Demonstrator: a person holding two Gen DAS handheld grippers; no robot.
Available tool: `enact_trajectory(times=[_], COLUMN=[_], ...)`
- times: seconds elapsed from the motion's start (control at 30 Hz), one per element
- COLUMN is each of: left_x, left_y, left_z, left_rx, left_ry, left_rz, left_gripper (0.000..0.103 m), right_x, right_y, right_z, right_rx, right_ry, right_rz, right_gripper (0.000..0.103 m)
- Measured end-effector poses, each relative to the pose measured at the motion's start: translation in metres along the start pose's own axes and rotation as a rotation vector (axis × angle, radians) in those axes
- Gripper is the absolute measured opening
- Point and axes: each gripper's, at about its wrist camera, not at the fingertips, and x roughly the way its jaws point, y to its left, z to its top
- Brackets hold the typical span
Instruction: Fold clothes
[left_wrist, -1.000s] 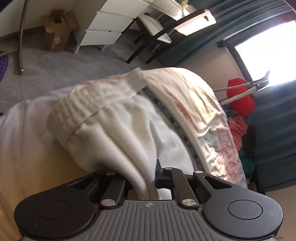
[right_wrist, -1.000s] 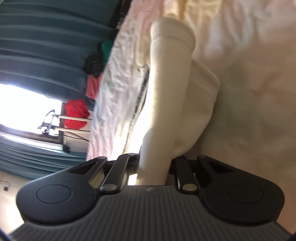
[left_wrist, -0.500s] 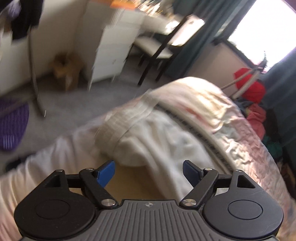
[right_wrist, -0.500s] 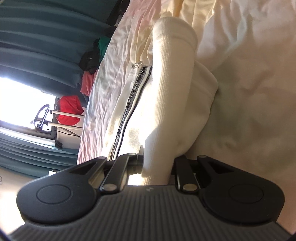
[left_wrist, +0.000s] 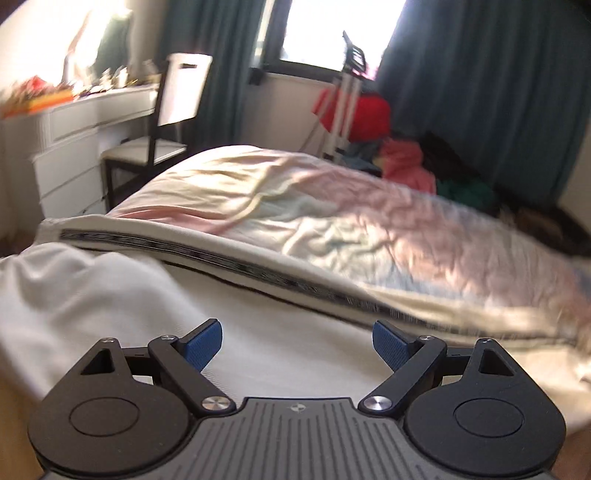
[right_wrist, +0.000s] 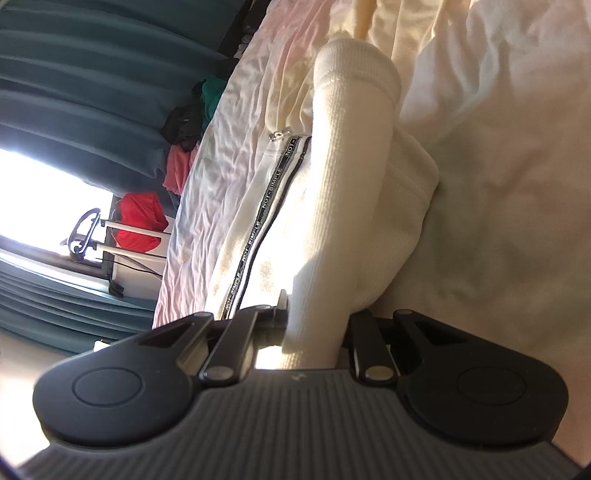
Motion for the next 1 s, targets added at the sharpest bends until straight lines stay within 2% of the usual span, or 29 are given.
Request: enact_trajectory(times=[0.07, 0.13, 0.17, 0.23, 0.3, 0.37, 0.4, 0.5, 0.6, 0.63, 0.7, 0.77, 0.87, 1.0], left_x=[0.022, 0.047, 0.053, 0.053, 0.056, 0.059, 0.06, 0.062, 0.062, 0.062, 0.062, 0.062, 0.062, 0.06], left_y=[-0.012, -0.017, -0.018, -0.022, -0.019, -0.017, -0.019, -0.022, -0.021, -0.022, -0.022, -0.022, -0.021, -0.019], left_z=[-0.022, -0.042, -0.05, -0.056, -0.051, -0.049, -0.05, -0.05, -0.048, -0.048, -0.048, -0.047, -0.046, -0.044], left_rx=[0.082, 0.119, 0.141, 0.172, 0.144, 0.133, 0.146, 0.163, 0.156, 0.157, 0.159, 0.159, 0.16, 0.154], left_ry=[0.029, 0.116, 0.117, 0.097, 0.12, 0.13, 0.132, 0.138, 0.153, 0.154, 0.156, 0.158, 0.162, 0.161], left_rz=[0.015, 0.032, 0.043, 0.054, 0.048, 0.04, 0.043, 0.054, 0.048, 0.049, 0.049, 0.048, 0.045, 0.035], left_gripper=[0.09, 0.09, 0.091, 0.093, 0.095, 0.097, 0.098, 0.098, 0.099, 0.099, 0.099, 0.099, 0.099, 0.099], right_x=[-0.003, -0.002, 0.0, 0.005, 0.007, 0.009, 0.011, 0.021, 0.025, 0.027, 0.028, 0.026, 0.021, 0.003], right_y=[-0.001, -0.003, -0.006, -0.012, -0.015, -0.015, -0.014, -0.01, 0.003, 0.006, 0.009, 0.013, 0.028, 0.075], right_z=[-0.003, -0.004, -0.003, 0.0, 0.001, 0.002, 0.002, 0.001, -0.002, -0.004, -0.006, -0.008, -0.011, -0.03], right_rx=[0.011, 0.037, 0.057, 0.107, 0.131, 0.11, 0.093, 0.053, -0.074, -0.118, -0.165, -0.183, -0.223, -0.457], right_ry=[-0.018, -0.022, -0.016, -0.007, -0.035, -0.091, -0.109, -0.117, -0.137, -0.134, -0.14, -0.158, -0.209, -0.34], right_rz=[0.021, 0.045, 0.059, 0.083, 0.084, 0.053, 0.035, -0.017, -0.055, -0.081, -0.124, -0.144, -0.171, -0.192], right_gripper=[0.016, 0.018, 0.02, 0.029, 0.051, 0.061, 0.062, 0.062, 0.06, 0.056, 0.036, 0.022, 0.015, 0.014])
